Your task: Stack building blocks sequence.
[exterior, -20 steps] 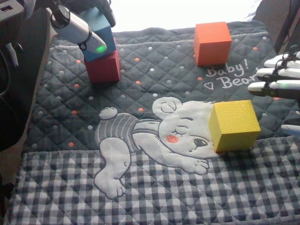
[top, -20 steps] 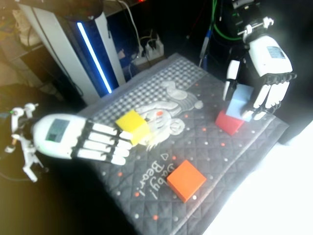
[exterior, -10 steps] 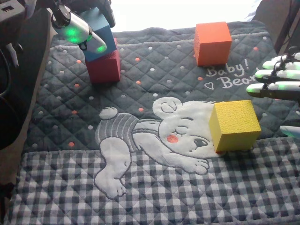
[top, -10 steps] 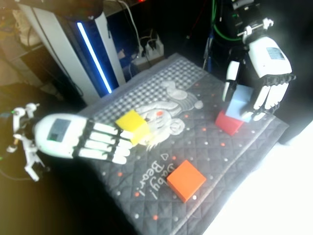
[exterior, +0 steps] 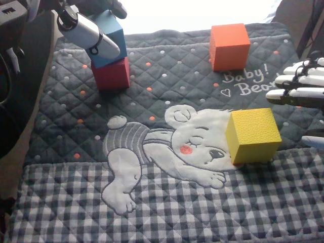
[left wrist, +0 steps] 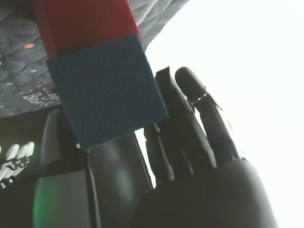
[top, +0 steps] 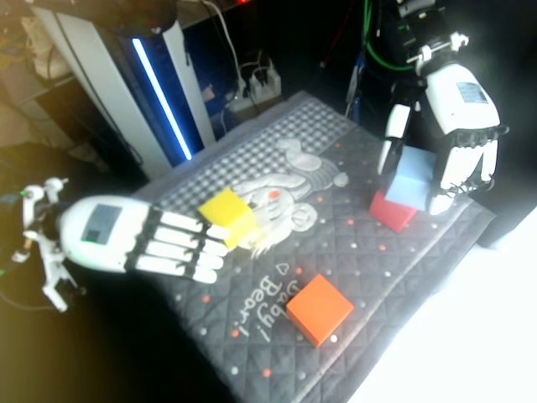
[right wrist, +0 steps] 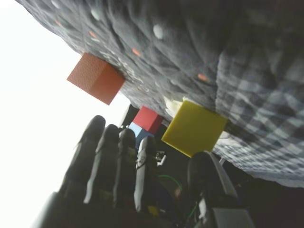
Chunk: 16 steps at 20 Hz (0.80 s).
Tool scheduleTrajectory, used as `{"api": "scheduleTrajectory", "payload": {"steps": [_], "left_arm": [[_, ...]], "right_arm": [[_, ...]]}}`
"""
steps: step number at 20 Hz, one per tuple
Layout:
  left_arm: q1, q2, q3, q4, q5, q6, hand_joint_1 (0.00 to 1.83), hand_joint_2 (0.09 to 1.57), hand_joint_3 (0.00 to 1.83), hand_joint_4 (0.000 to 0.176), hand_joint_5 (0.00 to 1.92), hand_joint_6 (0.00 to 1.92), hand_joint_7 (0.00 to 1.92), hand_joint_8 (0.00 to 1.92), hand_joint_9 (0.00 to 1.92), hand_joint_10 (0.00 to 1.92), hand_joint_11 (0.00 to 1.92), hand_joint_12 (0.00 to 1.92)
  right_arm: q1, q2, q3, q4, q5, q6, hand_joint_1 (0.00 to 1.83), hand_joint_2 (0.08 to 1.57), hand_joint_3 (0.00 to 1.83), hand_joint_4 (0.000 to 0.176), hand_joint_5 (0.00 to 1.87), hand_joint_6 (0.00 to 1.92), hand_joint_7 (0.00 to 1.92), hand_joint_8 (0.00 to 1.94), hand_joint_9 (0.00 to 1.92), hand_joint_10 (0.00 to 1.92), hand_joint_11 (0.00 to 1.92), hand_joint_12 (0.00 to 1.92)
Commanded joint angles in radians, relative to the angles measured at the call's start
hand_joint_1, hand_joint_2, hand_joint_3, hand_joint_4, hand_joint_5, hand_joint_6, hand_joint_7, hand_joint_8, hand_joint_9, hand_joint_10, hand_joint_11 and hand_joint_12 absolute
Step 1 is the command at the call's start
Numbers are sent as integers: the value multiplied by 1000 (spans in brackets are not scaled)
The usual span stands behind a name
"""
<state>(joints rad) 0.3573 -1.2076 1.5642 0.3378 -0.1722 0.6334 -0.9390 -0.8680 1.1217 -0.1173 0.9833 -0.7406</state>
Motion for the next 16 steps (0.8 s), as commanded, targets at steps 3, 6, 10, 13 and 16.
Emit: {"api": "scheduleTrajectory", "payload": {"steps": [3,6,10,13,16], "left_arm": [[-2,-3,3,-7,-108,-1,891,905,0,41,443,0,623,0,766,0,370,1263],[1,14,-18,-7,-135,-1,751,851,0,173,70,0,63,0,137,0,4,941],[8,44,-54,-6,-169,4,714,826,0,176,0,0,0,0,0,0,0,48],[7,90,-114,-57,-189,107,656,813,0,176,0,0,0,0,0,0,0,0],[21,172,-201,-64,-268,122,592,781,0,176,0,0,0,0,0,0,0,0]], "right_arm": [[9,0,6,27,116,2,652,1303,0,51,371,3,279,5,222,4,76,442],[9,0,6,27,116,2,633,1303,0,35,377,4,283,2,227,6,73,446],[9,0,5,27,116,6,660,1292,0,33,380,1,282,0,221,0,58,450],[9,0,5,27,117,14,657,1300,1,33,364,1,277,4,222,10,42,457],[9,7,-2,27,141,22,488,1312,3,88,334,0,272,1,217,1,1,326]]}}
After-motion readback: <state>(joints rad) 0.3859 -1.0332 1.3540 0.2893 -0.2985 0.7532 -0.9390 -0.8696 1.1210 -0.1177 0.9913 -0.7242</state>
